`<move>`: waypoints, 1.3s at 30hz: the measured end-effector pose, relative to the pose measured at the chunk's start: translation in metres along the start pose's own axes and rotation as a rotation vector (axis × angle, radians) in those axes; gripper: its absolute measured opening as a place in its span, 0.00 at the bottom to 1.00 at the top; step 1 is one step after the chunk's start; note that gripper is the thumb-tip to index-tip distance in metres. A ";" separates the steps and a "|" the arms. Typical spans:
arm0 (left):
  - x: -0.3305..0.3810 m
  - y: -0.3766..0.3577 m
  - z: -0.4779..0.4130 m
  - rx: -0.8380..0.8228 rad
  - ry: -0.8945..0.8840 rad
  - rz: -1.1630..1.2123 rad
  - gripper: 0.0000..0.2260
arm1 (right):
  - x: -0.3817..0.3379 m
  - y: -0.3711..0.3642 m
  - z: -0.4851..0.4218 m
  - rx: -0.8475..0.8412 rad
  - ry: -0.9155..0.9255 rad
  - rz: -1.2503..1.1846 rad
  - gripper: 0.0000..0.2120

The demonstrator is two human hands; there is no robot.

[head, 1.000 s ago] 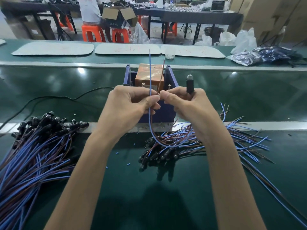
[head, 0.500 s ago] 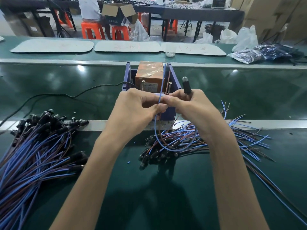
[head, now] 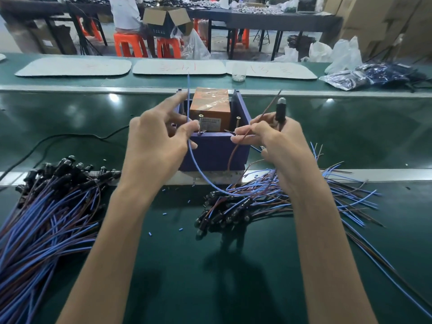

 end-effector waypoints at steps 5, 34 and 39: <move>-0.007 0.006 -0.005 0.045 0.030 -0.079 0.19 | 0.002 0.013 -0.006 0.141 0.058 -0.016 0.13; -0.033 0.004 -0.016 0.050 0.234 -0.256 0.16 | 0.033 0.019 -0.012 0.131 -0.097 0.082 0.16; -0.032 0.005 -0.015 0.043 0.233 -0.249 0.17 | 0.032 0.015 -0.011 0.111 -0.100 0.077 0.15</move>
Point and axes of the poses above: each hand's wrist, its own z-axis away from the middle knuckle, its own y-axis out of the back of the hand, x = y × z, the point moved 1 cm from there along -z, towards the middle knuckle, and after that the axes turned 13 degrees about y, right-handed, at the moved point
